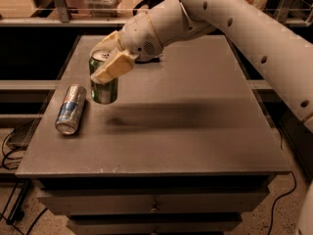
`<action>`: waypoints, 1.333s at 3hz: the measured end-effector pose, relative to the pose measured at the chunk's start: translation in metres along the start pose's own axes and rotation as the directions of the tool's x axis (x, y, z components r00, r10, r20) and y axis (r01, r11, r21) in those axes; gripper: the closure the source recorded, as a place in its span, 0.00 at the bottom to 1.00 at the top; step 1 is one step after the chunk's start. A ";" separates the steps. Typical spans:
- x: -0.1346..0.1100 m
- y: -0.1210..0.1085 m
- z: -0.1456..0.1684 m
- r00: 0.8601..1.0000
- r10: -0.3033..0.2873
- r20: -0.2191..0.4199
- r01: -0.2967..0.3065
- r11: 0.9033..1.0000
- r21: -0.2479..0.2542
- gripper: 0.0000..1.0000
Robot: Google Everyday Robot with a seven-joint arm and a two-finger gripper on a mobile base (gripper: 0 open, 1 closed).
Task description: Move green can near redbull can
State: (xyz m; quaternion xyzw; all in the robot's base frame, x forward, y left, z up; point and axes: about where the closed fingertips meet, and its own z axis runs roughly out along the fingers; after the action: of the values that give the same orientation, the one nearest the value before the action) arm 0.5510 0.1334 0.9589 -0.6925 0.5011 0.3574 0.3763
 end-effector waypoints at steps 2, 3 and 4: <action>0.020 0.009 0.031 0.999 0.036 -0.023 -0.037 0.998 -0.055 0.58; 0.026 0.013 0.043 0.998 0.044 -0.042 -0.046 0.997 -0.065 0.35; 0.025 0.016 0.055 0.998 0.044 -0.046 -0.047 0.996 -0.075 0.12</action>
Offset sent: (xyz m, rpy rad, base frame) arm -0.0102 0.0228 -0.0538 -0.0752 0.0730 0.0293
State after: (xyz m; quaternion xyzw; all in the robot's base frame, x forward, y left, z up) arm 0.5354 0.1674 0.9091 -0.7026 0.5110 0.3693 0.3300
